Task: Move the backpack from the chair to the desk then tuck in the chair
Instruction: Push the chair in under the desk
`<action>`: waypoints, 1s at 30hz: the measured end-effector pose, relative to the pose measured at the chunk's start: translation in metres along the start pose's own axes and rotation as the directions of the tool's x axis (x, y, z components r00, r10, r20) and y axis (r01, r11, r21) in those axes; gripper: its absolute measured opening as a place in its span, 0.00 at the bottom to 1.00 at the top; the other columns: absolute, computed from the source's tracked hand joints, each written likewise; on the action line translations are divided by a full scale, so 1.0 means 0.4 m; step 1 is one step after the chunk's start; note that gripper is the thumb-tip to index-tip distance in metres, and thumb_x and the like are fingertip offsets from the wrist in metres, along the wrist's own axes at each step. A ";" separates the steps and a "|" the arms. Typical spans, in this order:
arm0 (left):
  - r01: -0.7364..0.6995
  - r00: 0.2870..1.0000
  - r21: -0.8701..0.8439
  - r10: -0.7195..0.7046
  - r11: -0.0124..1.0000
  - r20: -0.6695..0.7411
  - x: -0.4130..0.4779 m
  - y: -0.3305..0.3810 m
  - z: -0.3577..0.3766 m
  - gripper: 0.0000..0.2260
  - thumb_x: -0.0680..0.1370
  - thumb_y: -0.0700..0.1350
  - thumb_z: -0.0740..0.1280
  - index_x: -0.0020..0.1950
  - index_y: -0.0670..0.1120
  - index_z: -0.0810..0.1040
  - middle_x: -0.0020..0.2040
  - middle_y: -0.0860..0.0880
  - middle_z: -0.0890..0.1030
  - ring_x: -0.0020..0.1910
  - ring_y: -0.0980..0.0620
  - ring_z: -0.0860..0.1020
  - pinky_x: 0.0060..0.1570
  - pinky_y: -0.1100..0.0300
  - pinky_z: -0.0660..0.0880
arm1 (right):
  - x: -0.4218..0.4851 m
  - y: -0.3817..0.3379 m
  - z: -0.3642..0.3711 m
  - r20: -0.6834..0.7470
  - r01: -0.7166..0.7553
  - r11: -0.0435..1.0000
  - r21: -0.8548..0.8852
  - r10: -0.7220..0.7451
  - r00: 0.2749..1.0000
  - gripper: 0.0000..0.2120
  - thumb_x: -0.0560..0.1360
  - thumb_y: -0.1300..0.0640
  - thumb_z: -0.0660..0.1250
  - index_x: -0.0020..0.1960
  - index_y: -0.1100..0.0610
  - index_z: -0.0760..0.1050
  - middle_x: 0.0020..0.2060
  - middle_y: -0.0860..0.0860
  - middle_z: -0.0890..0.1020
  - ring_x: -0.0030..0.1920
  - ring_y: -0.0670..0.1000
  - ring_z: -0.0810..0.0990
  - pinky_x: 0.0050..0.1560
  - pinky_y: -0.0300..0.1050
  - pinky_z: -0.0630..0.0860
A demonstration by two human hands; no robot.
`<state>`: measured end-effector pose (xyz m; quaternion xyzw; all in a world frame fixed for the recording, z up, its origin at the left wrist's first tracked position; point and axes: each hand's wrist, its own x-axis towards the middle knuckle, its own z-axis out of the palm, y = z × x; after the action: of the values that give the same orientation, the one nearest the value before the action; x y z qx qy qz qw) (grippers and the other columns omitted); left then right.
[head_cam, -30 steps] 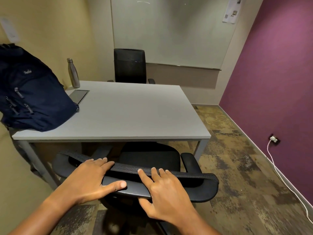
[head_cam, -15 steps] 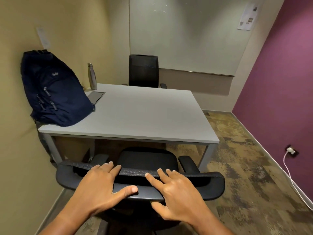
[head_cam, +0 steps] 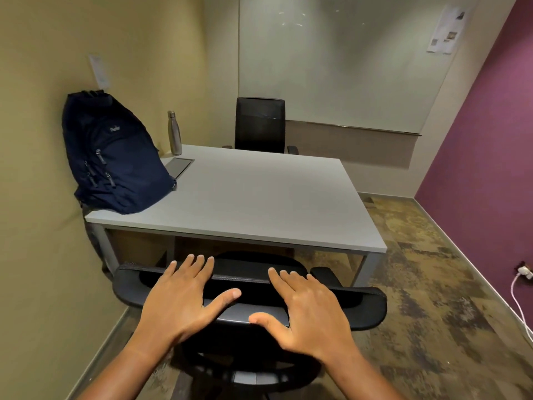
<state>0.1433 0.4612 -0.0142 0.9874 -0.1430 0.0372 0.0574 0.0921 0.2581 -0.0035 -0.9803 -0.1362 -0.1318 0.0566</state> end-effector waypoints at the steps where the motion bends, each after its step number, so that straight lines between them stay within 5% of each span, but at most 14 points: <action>1: 0.002 1.000 -0.004 -0.002 1.000 -0.006 0.006 0.003 0.000 0.59 0.52 0.76 0.22 0.74 0.48 0.51 0.76 0.50 0.57 0.76 0.53 0.50 0.74 0.55 0.47 | 0.005 0.004 -0.003 -0.018 -0.014 1.000 -0.003 0.014 1.000 0.40 0.72 0.30 0.39 0.57 0.56 0.77 0.45 0.49 0.85 0.46 0.49 0.83 0.47 0.47 0.80; 5: -0.001 0.999 -0.033 0.000 0.999 -0.035 0.033 0.020 0.005 0.58 0.54 0.77 0.23 0.74 0.48 0.54 0.76 0.49 0.59 0.75 0.52 0.53 0.74 0.55 0.49 | 0.030 0.036 -0.002 -0.049 -0.038 0.999 -0.005 0.038 0.998 0.40 0.72 0.30 0.41 0.54 0.57 0.79 0.43 0.50 0.86 0.44 0.50 0.83 0.45 0.47 0.80; 11: -0.002 0.998 -0.040 0.000 0.999 -0.063 0.097 0.025 0.016 0.58 0.54 0.76 0.23 0.74 0.47 0.57 0.75 0.49 0.62 0.75 0.50 0.55 0.73 0.53 0.52 | 0.097 0.087 0.039 0.015 -0.070 0.996 0.049 0.070 0.997 0.41 0.69 0.27 0.43 0.66 0.54 0.69 0.61 0.52 0.78 0.62 0.52 0.73 0.64 0.50 0.66; 15: 0.020 0.997 -0.032 -0.022 0.999 -0.068 0.165 -0.001 0.018 0.58 0.54 0.76 0.23 0.73 0.47 0.58 0.75 0.48 0.62 0.75 0.50 0.55 0.73 0.52 0.52 | 0.164 0.097 0.063 0.019 -0.100 0.993 0.056 0.099 0.995 0.42 0.68 0.27 0.41 0.66 0.54 0.69 0.60 0.52 0.78 0.62 0.52 0.74 0.63 0.50 0.67; 19: 0.023 0.997 -0.015 -0.024 1.000 -0.074 0.245 -0.033 0.021 0.60 0.53 0.76 0.21 0.73 0.47 0.59 0.74 0.47 0.64 0.75 0.49 0.56 0.73 0.50 0.53 | 0.246 0.107 0.088 0.002 -0.139 0.988 0.062 0.139 0.990 0.39 0.69 0.28 0.44 0.61 0.55 0.73 0.53 0.53 0.82 0.54 0.54 0.78 0.52 0.47 0.72; 30: -0.025 0.998 -0.046 0.022 0.999 -0.055 0.443 -0.133 0.028 0.61 0.52 0.77 0.23 0.72 0.45 0.61 0.72 0.45 0.67 0.74 0.47 0.58 0.72 0.48 0.55 | 0.453 0.127 0.155 0.059 -0.211 0.971 0.112 0.206 0.977 0.32 0.74 0.33 0.52 0.66 0.54 0.69 0.62 0.56 0.77 0.62 0.55 0.73 0.61 0.48 0.69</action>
<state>0.3288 0.4612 -0.0147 0.9826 -0.1540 0.0615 0.0837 0.2896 0.2644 -0.0171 -0.9869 -0.0413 -0.0938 0.1247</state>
